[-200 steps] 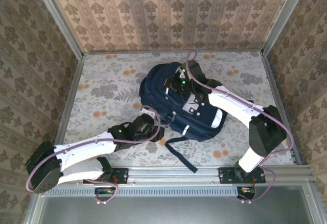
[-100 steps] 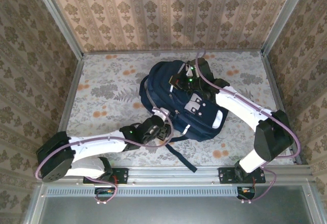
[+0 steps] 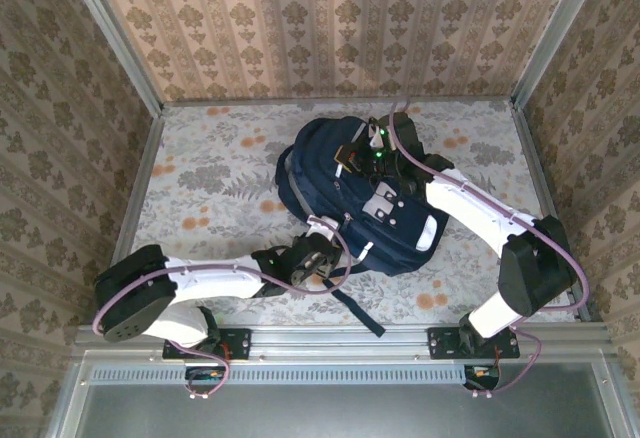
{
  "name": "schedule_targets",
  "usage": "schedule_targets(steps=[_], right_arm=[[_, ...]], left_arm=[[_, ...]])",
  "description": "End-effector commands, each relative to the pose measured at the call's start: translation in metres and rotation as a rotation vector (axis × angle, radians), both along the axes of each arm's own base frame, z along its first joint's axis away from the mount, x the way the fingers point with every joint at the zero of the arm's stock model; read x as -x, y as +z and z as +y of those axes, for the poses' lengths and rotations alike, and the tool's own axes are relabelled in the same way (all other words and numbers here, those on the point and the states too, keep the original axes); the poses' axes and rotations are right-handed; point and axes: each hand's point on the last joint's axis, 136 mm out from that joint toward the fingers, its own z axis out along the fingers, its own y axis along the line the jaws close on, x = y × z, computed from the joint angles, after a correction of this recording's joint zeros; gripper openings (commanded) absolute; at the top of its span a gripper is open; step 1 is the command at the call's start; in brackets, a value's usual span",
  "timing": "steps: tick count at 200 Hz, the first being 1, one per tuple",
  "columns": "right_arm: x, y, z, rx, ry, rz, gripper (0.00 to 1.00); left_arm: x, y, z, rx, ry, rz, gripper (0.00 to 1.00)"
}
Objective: Pack the student bag
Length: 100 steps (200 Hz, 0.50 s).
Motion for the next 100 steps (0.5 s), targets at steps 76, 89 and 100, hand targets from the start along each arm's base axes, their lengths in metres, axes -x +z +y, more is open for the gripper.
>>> schedule_targets(steps=[76, 89, 100], right_arm=[[-0.001, 0.039, -0.01, -0.078, -0.006, -0.096, 0.0], [0.0, 0.037, -0.01, -0.079, -0.005, -0.095, 0.0], [0.0, 0.037, -0.01, -0.081, -0.005, -0.095, 0.0]], left_arm=[[0.023, -0.01, -0.005, 0.052, -0.215, -0.067, 0.5], [0.025, -0.013, -0.008, 0.031, -0.253, -0.126, 0.55], [0.025, -0.017, -0.006, 0.021, -0.267, -0.171, 0.56]])
